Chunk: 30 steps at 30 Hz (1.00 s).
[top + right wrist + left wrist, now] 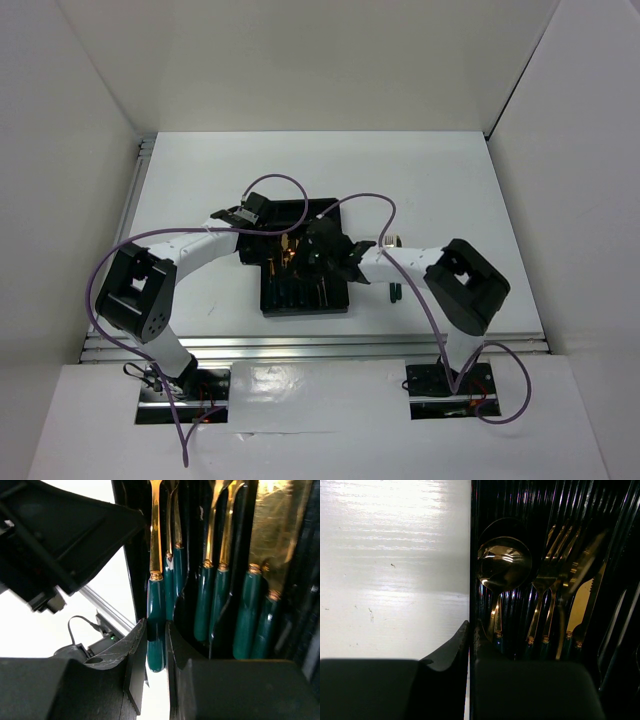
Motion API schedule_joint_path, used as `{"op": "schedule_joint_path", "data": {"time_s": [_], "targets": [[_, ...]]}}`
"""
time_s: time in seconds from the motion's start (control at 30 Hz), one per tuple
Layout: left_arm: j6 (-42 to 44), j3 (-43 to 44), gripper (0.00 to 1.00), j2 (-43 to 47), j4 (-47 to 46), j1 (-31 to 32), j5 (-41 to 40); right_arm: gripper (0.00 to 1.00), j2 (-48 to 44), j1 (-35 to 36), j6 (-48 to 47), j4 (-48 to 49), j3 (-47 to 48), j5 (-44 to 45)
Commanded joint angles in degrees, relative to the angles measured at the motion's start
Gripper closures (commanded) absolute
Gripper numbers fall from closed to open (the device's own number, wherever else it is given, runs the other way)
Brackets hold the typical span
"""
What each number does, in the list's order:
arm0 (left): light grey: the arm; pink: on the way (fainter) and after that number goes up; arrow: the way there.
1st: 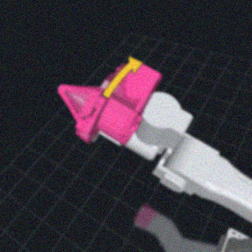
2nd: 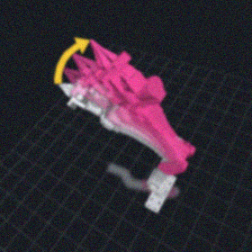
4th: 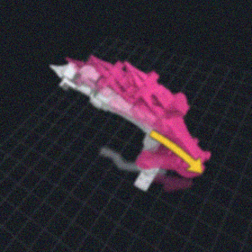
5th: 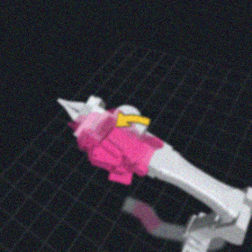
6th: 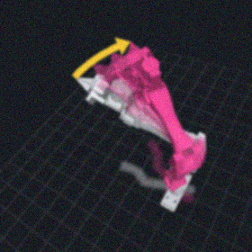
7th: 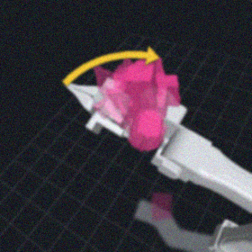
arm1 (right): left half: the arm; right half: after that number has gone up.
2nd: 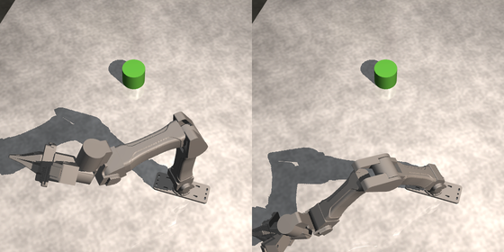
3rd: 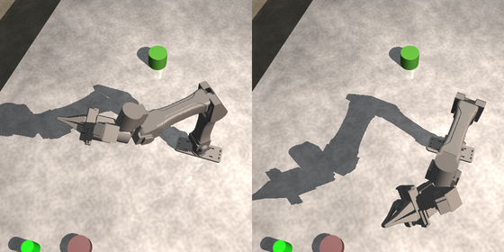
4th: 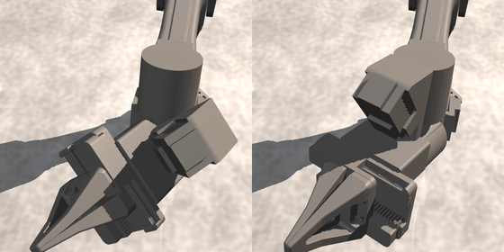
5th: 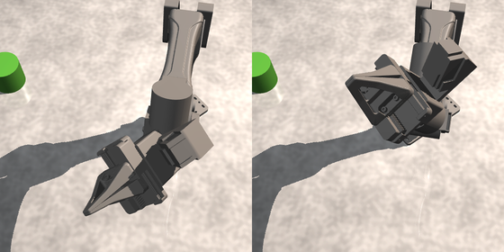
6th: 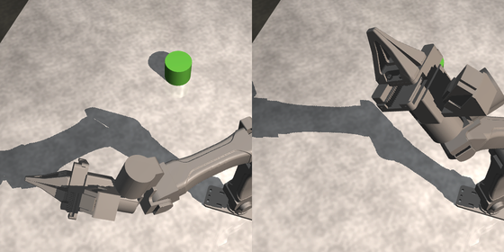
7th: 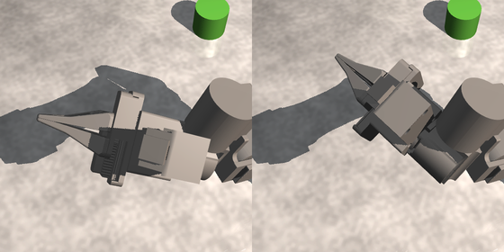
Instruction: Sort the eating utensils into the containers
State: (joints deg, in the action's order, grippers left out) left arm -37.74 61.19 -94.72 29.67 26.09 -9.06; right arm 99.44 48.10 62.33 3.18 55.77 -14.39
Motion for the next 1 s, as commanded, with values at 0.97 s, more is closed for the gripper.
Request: {"op": "schedule_joint_path", "data": {"time_s": [0.97], "targets": [[-1.11,-0.29,1.00,2.17,0.04,0.28,1.85,0.63,6.83,3.41,-4.23,-5.99,11.20,0.68]]}}
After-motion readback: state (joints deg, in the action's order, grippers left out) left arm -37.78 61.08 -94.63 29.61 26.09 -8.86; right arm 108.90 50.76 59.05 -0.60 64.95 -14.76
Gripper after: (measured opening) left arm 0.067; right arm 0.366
